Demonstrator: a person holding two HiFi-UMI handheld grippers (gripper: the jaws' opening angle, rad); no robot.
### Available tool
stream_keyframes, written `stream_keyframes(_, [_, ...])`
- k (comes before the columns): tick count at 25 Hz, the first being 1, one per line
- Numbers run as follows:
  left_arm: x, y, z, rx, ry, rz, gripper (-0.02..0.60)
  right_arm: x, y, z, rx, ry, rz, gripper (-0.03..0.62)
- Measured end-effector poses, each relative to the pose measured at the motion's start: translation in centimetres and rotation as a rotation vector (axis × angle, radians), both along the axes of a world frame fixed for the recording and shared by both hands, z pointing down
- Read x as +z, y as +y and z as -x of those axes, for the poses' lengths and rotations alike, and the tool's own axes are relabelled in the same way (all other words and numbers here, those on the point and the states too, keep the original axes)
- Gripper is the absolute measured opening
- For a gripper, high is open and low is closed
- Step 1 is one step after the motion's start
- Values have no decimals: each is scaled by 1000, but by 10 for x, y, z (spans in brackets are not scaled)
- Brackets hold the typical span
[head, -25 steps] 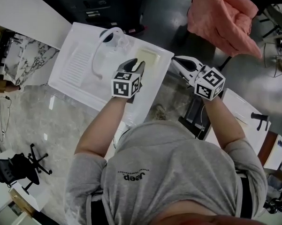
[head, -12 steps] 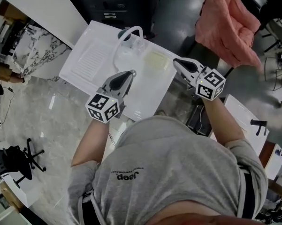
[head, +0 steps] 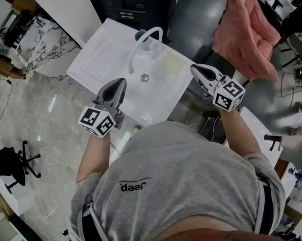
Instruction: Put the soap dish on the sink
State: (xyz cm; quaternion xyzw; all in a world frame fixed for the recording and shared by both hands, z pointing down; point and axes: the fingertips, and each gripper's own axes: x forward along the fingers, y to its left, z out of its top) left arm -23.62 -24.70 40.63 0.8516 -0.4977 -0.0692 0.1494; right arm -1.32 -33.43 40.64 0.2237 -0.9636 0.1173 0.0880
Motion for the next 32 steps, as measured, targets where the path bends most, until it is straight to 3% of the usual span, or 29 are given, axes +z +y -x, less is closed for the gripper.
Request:
stream_keyframes(12, [2, -6, 30, -62, -84, -14, 14, 3, -10, -13, 34, 29, -9, 54])
stream_keyframes(32, [1, -11, 22, -42, -81, -15, 14, 0, -20, -10, 45, 46, -41, 52])
